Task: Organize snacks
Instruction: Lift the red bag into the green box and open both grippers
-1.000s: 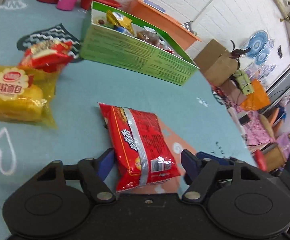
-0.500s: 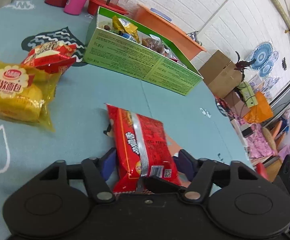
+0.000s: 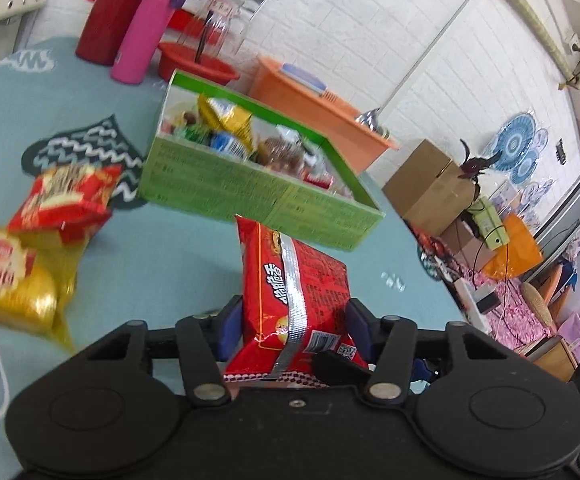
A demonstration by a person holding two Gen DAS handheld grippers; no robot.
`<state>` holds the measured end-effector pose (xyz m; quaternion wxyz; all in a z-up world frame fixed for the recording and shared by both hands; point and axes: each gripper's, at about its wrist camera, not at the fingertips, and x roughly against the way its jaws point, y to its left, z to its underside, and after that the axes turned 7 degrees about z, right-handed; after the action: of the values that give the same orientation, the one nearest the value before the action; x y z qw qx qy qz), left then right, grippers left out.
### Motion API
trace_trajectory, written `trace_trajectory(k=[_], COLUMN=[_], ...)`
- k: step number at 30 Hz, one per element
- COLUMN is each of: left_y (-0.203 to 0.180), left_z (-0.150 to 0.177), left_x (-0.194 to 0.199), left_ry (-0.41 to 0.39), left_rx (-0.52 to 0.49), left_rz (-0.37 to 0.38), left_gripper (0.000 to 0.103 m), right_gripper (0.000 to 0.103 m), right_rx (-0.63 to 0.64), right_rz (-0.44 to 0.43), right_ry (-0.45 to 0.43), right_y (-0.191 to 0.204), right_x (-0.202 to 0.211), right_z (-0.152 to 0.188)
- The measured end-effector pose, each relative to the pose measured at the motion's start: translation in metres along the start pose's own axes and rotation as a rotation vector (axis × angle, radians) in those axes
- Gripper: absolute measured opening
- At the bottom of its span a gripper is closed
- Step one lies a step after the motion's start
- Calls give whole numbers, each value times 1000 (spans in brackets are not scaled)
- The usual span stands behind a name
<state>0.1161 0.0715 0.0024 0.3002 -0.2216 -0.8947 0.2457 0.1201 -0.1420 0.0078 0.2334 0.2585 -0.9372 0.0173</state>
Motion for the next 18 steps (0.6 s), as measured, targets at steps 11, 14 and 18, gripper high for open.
trace_trajectory(k=[11,14,18], left_y=[-16,-8,7], left_z=[-72,-93,-114], left_x=[-19,-29,-45], left_ry=[-119,-140,-160], left_rx=[-51,-48,-34], left_rz=[37,39,35], left_gripper=[72,72,72], right_gripper=[62,62,62], right_rx=[27,29,55], right_rz=[28,26,30], right_ry=[-155,-181,-199], right_y=[-22,-29,-36], right_x=[-22,-36,-60], right_z=[-66,-83,-102])
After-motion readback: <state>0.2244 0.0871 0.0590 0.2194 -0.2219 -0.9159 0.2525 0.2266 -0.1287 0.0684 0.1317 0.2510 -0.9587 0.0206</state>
